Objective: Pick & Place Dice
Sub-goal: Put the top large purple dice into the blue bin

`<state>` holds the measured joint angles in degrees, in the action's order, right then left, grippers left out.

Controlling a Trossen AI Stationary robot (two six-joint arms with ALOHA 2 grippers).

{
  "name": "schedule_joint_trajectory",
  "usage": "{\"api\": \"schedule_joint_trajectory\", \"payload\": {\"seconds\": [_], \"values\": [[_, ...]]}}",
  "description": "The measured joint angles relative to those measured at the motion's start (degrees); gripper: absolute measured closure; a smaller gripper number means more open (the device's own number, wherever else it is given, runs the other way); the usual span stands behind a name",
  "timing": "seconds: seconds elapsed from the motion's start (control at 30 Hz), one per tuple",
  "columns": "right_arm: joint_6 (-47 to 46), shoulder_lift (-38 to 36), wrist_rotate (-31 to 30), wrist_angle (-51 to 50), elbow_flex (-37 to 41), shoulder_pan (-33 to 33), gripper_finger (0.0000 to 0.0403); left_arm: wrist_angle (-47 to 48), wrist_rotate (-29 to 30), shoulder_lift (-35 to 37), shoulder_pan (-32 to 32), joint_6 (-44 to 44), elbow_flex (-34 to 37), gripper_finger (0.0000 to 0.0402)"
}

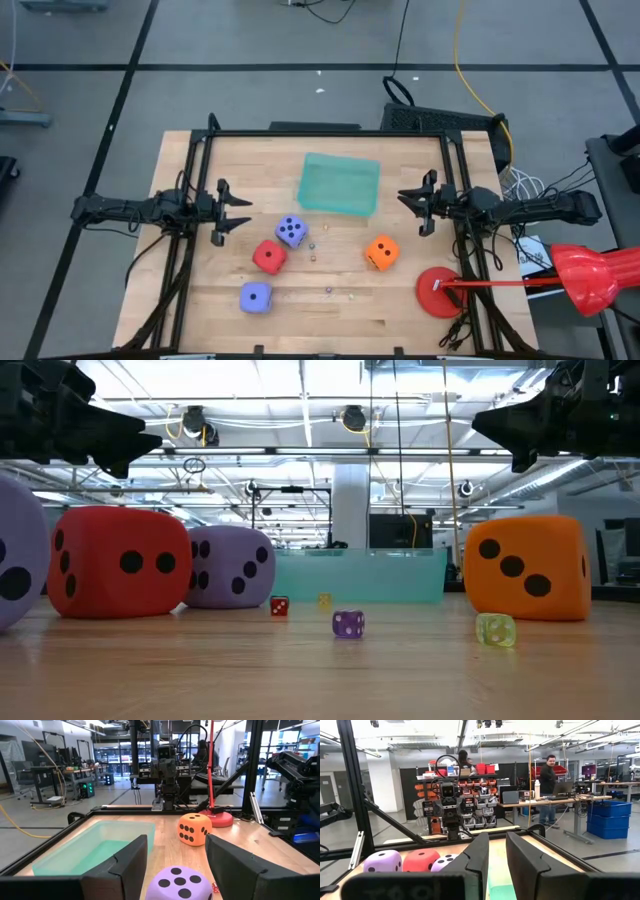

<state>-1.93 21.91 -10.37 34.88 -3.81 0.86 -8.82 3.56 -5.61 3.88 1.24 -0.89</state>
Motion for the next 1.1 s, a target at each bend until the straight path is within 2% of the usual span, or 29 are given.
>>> {"api": "schedule_joint_trajectory", "payload": {"seconds": [1.1], "values": [[0.0,0.0,0.0,-0.4,0.0,0.0,0.0344,-1.2,1.0,0.0,0.0,0.0,0.0,0.019]]}}
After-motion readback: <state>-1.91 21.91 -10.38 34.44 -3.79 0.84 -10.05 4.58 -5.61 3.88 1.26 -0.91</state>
